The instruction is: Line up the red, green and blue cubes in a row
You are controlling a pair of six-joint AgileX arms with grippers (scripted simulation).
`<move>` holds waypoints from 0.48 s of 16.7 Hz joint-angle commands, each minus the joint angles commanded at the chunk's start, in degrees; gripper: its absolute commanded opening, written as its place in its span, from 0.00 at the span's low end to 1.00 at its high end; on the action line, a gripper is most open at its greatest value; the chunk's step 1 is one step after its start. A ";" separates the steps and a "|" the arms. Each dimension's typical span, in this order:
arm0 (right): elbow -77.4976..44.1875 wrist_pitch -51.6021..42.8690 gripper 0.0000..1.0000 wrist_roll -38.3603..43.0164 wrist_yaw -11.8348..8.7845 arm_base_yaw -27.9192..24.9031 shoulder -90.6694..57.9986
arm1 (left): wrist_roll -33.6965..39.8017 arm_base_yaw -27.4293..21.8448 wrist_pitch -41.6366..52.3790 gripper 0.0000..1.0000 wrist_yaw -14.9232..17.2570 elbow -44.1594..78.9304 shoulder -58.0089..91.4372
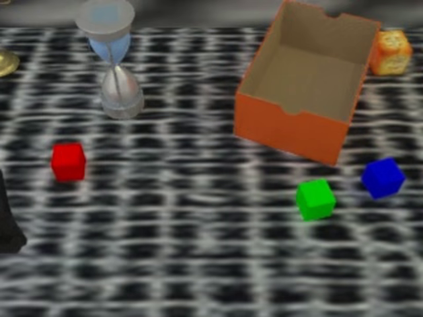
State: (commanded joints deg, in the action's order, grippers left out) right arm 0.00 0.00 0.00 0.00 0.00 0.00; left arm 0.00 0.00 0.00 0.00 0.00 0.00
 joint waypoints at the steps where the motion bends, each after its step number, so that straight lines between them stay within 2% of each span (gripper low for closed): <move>1: 0.00 0.00 1.00 0.00 0.00 0.00 0.00 | 0.00 0.00 0.00 1.00 0.00 0.00 0.00; 4: 0.00 0.00 1.00 0.00 0.00 0.00 0.00 | 0.23 -0.22 1.24 1.00 0.11 1.75 1.75; 8: 0.00 0.00 1.00 0.00 0.00 0.00 0.00 | 1.51 -0.98 8.17 1.00 0.23 12.29 12.55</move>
State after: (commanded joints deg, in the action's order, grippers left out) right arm 0.00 0.00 0.00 0.00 0.00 0.00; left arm 1.51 -0.98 8.17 0.23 12.29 12.55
